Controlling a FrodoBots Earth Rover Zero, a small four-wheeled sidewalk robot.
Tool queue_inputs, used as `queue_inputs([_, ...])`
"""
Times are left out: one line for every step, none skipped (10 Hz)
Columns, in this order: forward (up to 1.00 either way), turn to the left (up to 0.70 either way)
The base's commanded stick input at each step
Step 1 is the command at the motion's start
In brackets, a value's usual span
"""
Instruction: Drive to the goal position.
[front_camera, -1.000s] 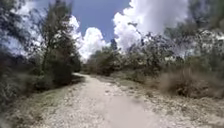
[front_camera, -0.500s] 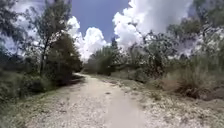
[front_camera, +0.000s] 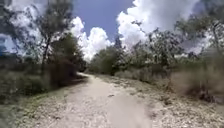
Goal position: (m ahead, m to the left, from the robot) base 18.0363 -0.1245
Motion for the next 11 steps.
queue_inputs([0.5, 0.0])
queue_inputs([0.5, 0.0])
queue_inputs([0.5, 0.0])
queue_inputs([0.5, 0.0])
queue_inputs([0.5, 0.0])
queue_inputs([0.5, 0.0])
queue_inputs([0.5, 0.0])
queue_inputs([0.5, 0.0])
queue_inputs([0.5, 0.01])
queue_inputs([0.5, 0.13])
queue_inputs([0.5, 0.34])
